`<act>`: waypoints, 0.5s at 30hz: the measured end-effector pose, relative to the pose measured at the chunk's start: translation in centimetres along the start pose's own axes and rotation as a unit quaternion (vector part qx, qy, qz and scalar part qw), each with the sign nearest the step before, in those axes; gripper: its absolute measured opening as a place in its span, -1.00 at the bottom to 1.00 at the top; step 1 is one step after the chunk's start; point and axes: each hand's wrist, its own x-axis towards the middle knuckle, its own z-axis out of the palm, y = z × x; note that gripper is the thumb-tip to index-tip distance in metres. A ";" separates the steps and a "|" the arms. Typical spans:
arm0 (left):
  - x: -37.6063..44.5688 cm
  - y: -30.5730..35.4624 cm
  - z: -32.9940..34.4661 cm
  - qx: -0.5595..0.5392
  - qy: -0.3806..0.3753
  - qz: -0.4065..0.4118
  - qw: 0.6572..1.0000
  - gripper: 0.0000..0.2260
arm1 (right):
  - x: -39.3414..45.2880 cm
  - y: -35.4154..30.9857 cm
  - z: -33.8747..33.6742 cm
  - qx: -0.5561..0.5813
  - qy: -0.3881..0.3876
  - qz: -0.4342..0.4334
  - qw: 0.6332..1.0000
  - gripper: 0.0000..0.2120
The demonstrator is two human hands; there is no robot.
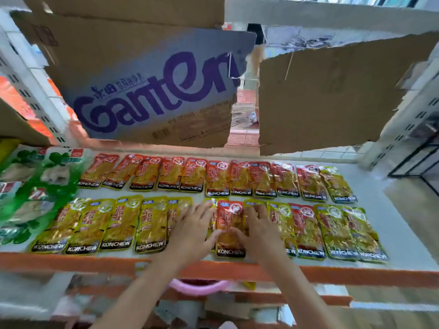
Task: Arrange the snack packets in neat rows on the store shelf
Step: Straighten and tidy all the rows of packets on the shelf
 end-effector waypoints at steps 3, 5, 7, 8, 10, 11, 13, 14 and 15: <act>0.0 1.1 0.2 -0.015 -0.004 -0.021 1.000 -0.45 | -0.1 0.8 0.1 0.011 -0.006 -0.018 1.000 -0.44; 0.1 1.3 0.2 -0.009 -0.013 -0.029 0.999 -0.44 | 0.1 0.8 0.0 -0.014 -0.007 0.002 1.000 -0.37; 0.3 1.1 0.5 0.004 -0.023 -0.028 0.999 -0.43 | 0.3 0.5 0.0 -0.030 -0.008 0.026 0.999 -0.32; 0.3 0.8 0.6 0.010 -0.026 -0.025 0.999 -0.41 | 0.4 0.4 0.1 -0.032 -0.012 0.033 0.999 -0.32; 0.2 0.2 0.7 0.015 -0.032 -0.013 0.999 -0.26 | 0.4 0.3 0.1 -0.021 -0.015 0.045 0.999 -0.31; 0.1 -0.2 0.8 0.017 -0.038 -0.007 0.999 -0.14 | 0.4 0.3 0.1 -0.013 -0.014 0.050 0.999 -0.32; -0.1 -0.8 0.6 0.021 -0.049 0.002 0.999 -0.05 | 0.4 0.4 0.0 0.002 -0.008 0.056 0.998 -0.34; -0.1 -1.1 0.4 0.022 -0.048 0.005 0.999 -0.13 | 0.4 0.4 0.0 0.010 -0.007 0.058 0.998 -0.37; -0.1 -1.3 0.1 0.021 -0.046 0.009 0.999 -0.28 | 0.4 0.4 0.0 0.018 -0.009 0.060 0.998 -0.41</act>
